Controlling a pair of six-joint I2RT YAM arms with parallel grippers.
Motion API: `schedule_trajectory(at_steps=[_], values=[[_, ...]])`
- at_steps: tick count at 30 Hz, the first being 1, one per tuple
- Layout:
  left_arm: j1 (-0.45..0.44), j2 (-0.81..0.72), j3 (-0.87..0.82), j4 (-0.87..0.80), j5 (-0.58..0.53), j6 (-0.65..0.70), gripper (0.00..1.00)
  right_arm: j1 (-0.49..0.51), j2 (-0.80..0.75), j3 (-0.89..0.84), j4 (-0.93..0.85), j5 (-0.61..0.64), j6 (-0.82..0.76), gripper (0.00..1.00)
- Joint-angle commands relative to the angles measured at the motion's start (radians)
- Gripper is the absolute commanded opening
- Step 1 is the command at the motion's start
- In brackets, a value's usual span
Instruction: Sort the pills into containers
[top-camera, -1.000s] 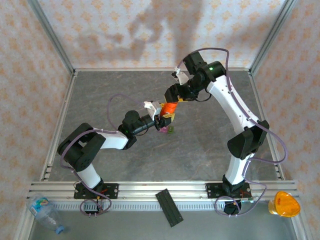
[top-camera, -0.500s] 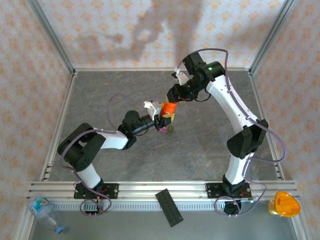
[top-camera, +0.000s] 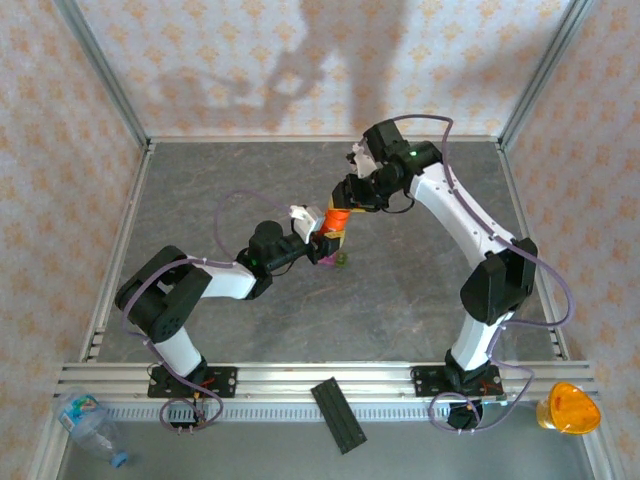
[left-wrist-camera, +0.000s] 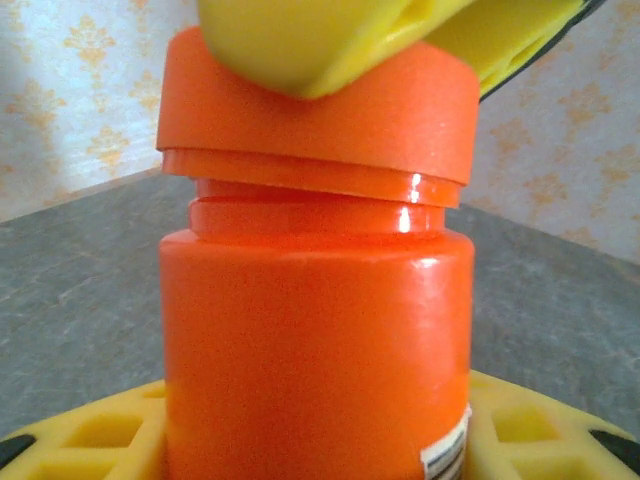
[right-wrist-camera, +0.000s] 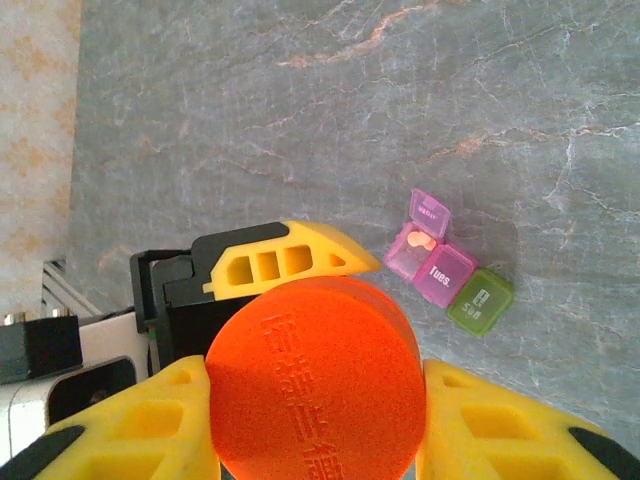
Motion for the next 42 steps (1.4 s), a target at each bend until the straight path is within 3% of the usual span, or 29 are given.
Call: schedule_trajectory(at_steps=[1, 9, 17, 21, 27, 32, 42], values=[[-0.026, -0.081, 0.030, 0.190, -0.068, 0.100, 0.00, 0.044, 0.003, -0.055, 0.026, -0.026, 0.108, 0.40], [-0.029, -0.093, 0.013, 0.175, -0.072, 0.107, 0.00, 0.043, 0.029, 0.028, -0.034, -0.011, 0.074, 0.45], [-0.029, -0.081, 0.010, 0.183, -0.042, 0.041, 0.00, 0.000, 0.017, 0.156, -0.086, -0.007, 0.040, 0.72], [-0.026, -0.074, 0.023, 0.191, 0.016, -0.013, 0.00, -0.022, -0.020, 0.193, -0.106, -0.011, 0.018, 0.77], [-0.011, -0.061, 0.063, 0.194, 0.146, -0.127, 0.00, -0.048, -0.111, 0.187, -0.111, 0.004, -0.039, 0.80], [0.012, -0.040, 0.106, 0.201, 0.279, -0.242, 0.00, -0.048, -0.167, 0.170, -0.141, 0.042, -0.200, 0.79], [0.031, 0.000, 0.177, 0.202, 0.457, -0.373, 0.00, -0.048, -0.165, 0.204, -0.198, -0.011, -0.358, 0.79]])
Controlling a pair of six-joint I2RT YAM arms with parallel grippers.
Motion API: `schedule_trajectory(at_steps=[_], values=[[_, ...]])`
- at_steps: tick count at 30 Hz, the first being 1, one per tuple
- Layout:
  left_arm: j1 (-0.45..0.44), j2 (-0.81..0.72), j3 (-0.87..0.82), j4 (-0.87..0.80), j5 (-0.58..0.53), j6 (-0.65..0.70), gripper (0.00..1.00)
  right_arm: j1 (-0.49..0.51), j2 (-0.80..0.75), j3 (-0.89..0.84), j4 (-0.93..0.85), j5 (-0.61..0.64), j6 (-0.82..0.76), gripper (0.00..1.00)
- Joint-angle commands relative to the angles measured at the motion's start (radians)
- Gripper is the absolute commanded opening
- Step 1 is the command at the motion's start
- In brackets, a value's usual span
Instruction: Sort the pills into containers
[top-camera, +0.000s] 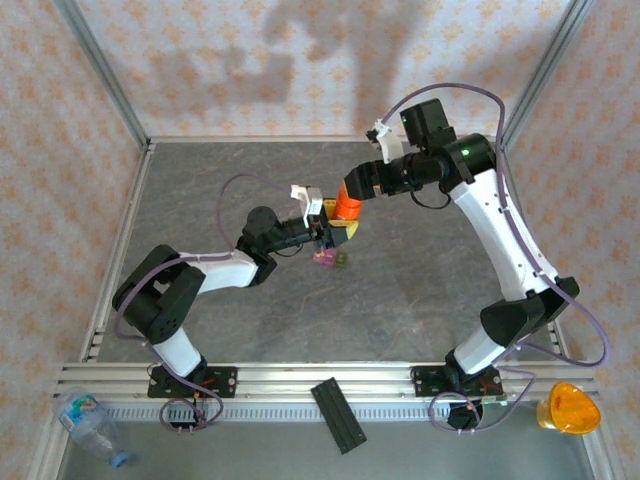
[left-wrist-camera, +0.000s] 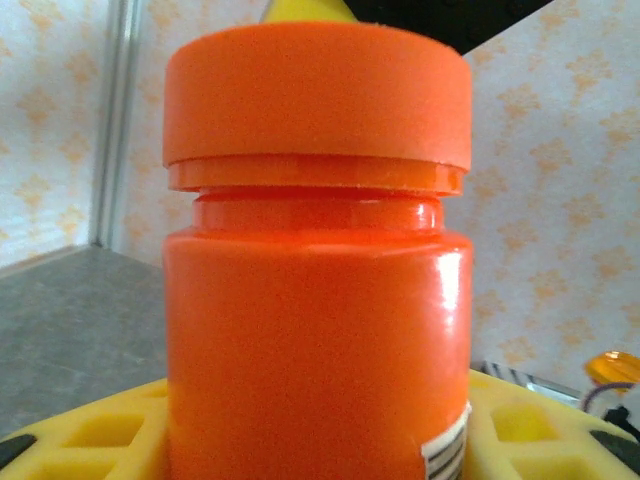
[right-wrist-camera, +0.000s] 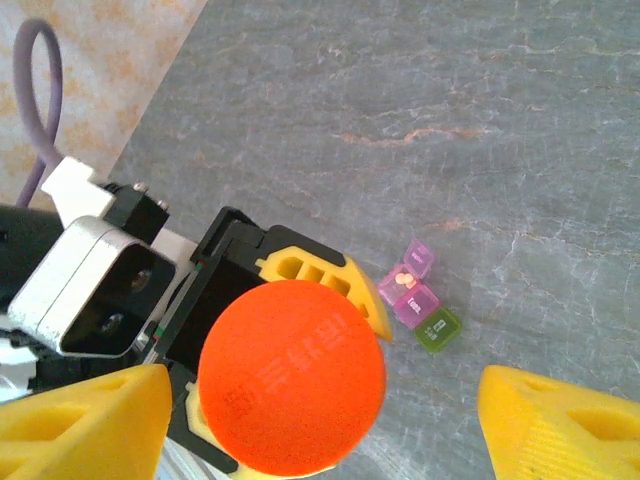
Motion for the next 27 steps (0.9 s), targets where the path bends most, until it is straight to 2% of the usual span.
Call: schedule_trajectory(at_steps=[1, 9, 20, 27], values=[[0.010, 0.009, 0.042, 0.063, 0.098, -0.059, 0.00, 0.000, 0.013, 0.044, -0.048, -0.020, -0.074, 0.80], [0.011, 0.011, 0.055, 0.061, 0.122, -0.076, 0.00, -0.001, 0.044, 0.052, -0.076, -0.037, -0.090, 0.79], [0.012, 0.014, 0.059, 0.061, 0.121, -0.072, 0.00, -0.001, 0.032, 0.017, -0.068, -0.068, -0.086, 0.72], [0.012, 0.016, 0.059, 0.061, 0.120, -0.071, 0.00, -0.001, 0.029, 0.007, -0.064, -0.096, -0.088, 0.73]])
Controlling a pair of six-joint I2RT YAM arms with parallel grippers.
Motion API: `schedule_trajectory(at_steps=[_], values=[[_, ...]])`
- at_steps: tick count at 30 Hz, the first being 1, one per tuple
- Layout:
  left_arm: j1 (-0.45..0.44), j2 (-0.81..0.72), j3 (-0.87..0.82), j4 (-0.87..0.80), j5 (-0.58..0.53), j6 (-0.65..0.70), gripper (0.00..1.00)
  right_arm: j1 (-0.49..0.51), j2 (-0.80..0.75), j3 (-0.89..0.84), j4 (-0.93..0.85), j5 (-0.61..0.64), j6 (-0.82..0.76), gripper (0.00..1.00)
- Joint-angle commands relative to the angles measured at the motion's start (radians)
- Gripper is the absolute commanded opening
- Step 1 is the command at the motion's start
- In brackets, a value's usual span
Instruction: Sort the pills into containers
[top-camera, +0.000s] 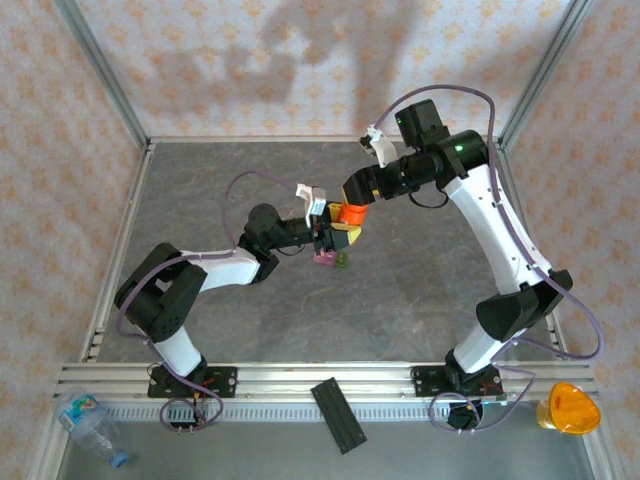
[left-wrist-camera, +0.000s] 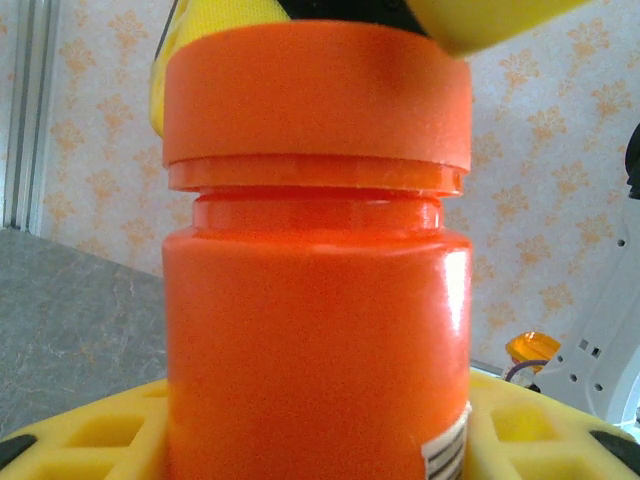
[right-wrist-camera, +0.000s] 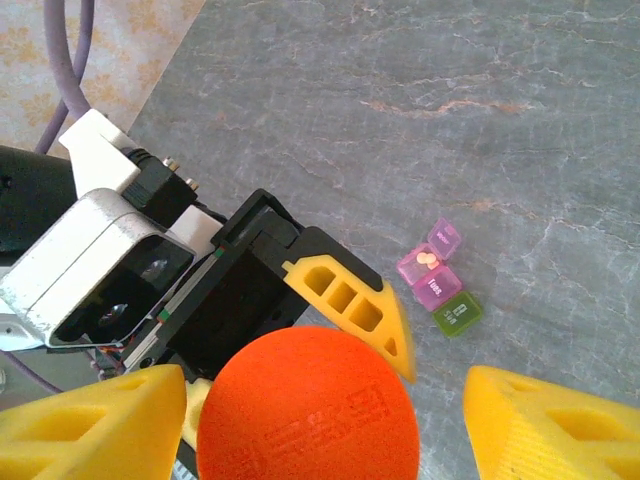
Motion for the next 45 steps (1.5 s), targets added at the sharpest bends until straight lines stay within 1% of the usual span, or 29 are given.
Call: schedule_trajectory(at_steps=[1, 9, 16, 20, 23, 26, 30, 32, 36, 40, 43, 45], values=[[0.013, 0.005, 0.033, 0.059, 0.017, -0.001, 0.00, 0.000, -0.010, -0.014, -0.012, -0.024, -0.015, 0.72], [0.012, 0.007, 0.035, 0.059, 0.015, -0.001, 0.00, -0.002, -0.015, -0.031, -0.011, -0.023, -0.016, 0.66], [0.014, 0.005, 0.040, 0.059, 0.014, 0.003, 0.00, -0.002, -0.015, -0.048, -0.007, -0.029, -0.011, 0.51], [0.015, 0.002, 0.041, 0.058, 0.007, 0.007, 0.00, -0.003, -0.016, -0.068, 0.002, -0.031, 0.006, 0.46], [0.015, -0.009, 0.036, 0.056, -0.025, 0.031, 0.00, -0.001, -0.017, -0.111, 0.031, -0.032, 0.048, 0.43], [0.014, -0.034, 0.016, 0.053, -0.097, 0.083, 0.00, 0.001, -0.023, -0.174, 0.080, -0.027, 0.109, 0.39], [0.015, -0.077, -0.013, 0.036, -0.208, 0.173, 0.00, 0.013, -0.026, -0.266, 0.174, -0.013, 0.228, 0.37], [0.013, -0.096, -0.032, 0.032, -0.268, 0.219, 0.00, 0.026, -0.018, -0.285, 0.192, 0.011, 0.272, 0.37], [0.000, -0.138, -0.076, 0.031, -0.419, 0.328, 0.00, 0.052, -0.015, -0.353, 0.295, 0.048, 0.395, 0.37], [-0.029, -0.167, -0.086, -0.003, -0.519, 0.412, 0.00, 0.095, -0.005, -0.395, 0.399, 0.085, 0.509, 0.36], [-0.052, -0.164, -0.087, 0.008, -0.578, 0.435, 0.00, 0.136, 0.001, -0.414, 0.471, 0.124, 0.573, 0.36], [-0.066, -0.156, -0.085, 0.020, -0.608, 0.441, 0.00, 0.152, 0.008, -0.419, 0.514, 0.124, 0.616, 0.36]])
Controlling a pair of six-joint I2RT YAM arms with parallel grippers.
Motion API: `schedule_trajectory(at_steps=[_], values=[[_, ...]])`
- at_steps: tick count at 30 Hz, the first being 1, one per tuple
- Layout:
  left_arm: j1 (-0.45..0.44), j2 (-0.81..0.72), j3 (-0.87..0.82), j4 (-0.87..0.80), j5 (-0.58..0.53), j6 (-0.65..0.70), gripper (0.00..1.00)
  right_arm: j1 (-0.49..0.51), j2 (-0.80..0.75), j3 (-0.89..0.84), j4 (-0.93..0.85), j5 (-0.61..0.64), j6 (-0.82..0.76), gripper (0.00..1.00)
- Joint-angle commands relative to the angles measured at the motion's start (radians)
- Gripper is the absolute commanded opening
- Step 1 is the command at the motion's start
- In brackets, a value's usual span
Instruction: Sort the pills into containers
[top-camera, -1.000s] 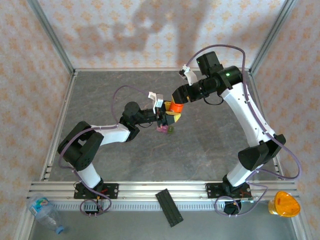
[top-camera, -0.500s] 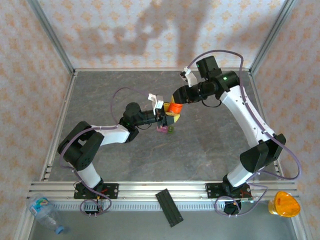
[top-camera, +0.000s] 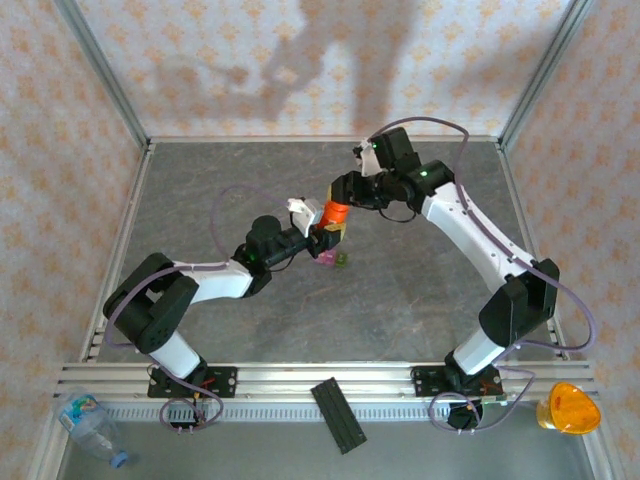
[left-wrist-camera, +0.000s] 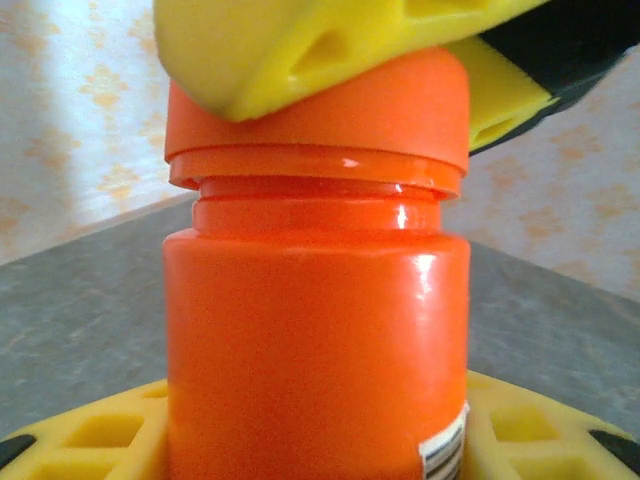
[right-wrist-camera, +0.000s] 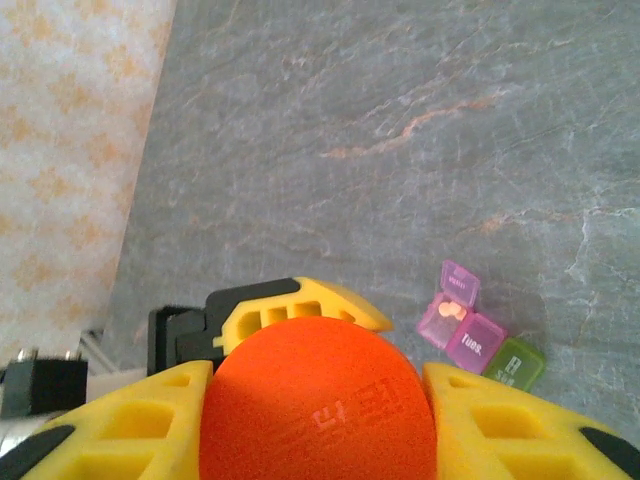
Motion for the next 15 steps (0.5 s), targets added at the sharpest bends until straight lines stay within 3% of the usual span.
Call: schedule_trajectory(at_steps=[1, 7, 15], values=[[-0.039, -0.069, 0.049, 0.229, -0.105, 0.073, 0.00, 0.076, 0.044, -0.042, 0.021, -0.012, 0.135, 0.36], [-0.047, -0.050, 0.053, 0.233, -0.107, 0.071, 0.00, 0.090, 0.074, 0.005, -0.018, 0.006, 0.122, 0.36], [-0.047, -0.051, 0.045, 0.218, -0.083, 0.068, 0.00, 0.090, 0.122, 0.125, -0.191, 0.021, -0.009, 0.40]])
